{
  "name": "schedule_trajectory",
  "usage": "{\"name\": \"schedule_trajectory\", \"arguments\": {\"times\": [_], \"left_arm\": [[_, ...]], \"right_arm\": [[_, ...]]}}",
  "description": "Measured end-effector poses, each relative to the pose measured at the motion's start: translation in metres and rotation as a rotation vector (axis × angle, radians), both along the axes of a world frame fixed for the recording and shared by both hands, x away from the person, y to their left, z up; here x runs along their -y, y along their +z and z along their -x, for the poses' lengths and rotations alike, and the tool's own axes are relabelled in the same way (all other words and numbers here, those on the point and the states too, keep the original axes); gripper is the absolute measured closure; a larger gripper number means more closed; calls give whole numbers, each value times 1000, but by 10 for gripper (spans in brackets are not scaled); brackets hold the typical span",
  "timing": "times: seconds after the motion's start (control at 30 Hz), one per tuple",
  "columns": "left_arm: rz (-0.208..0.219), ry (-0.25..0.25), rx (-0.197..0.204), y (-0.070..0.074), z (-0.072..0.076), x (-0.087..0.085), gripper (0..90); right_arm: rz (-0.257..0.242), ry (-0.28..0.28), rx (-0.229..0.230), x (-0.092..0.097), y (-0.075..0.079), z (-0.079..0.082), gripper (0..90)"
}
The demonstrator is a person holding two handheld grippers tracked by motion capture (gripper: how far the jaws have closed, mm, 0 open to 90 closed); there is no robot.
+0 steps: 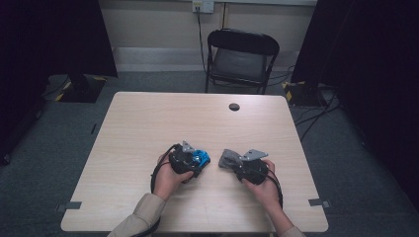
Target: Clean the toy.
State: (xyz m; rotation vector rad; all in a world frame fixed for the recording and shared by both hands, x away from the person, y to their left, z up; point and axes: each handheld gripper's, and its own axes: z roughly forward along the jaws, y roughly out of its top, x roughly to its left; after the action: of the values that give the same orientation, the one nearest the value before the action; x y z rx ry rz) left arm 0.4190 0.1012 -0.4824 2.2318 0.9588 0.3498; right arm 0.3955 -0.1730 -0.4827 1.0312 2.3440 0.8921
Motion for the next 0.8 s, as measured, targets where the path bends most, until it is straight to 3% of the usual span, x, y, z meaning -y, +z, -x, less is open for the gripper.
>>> {"name": "schedule_trajectory", "arguments": {"times": [0.03, 0.2, 0.4, 0.53, 0.57, 0.67, 0.7, 0.73, 0.8], "left_arm": [[-4, 4, 7, 2, 0, -2, 227], [22, 13, -35, 4, 2, -9, 210], [17, 24, -66, 4, 10, -13, 196], [13, 25, -82, -3, 12, -15, 182], [13, 25, -56, -5, 13, -16, 174], [13, 23, -39, -7, 13, -15, 167], [-17, 7, -13, -8, 13, -15, 170], [-9, -2, 1, -9, 13, -14, 175], [-1, 1, 1, -8, 15, -11, 247]], "right_arm": [[3, 1, -2, 0, 0, 0, 523], [4, -3, -1, -1, 0, 0, 518], [6, 0, 0, -1, -1, 0, 516], [9, 1, 2, -2, -1, 0, 516], [9, 0, 2, -2, -1, 0, 516], [11, -1, 3, -2, -1, 1, 517], [11, -1, 3, -2, -1, 0, 517], [10, -1, 3, -2, -2, 0, 517], [11, -2, 4, -2, -2, 0, 517]]}}
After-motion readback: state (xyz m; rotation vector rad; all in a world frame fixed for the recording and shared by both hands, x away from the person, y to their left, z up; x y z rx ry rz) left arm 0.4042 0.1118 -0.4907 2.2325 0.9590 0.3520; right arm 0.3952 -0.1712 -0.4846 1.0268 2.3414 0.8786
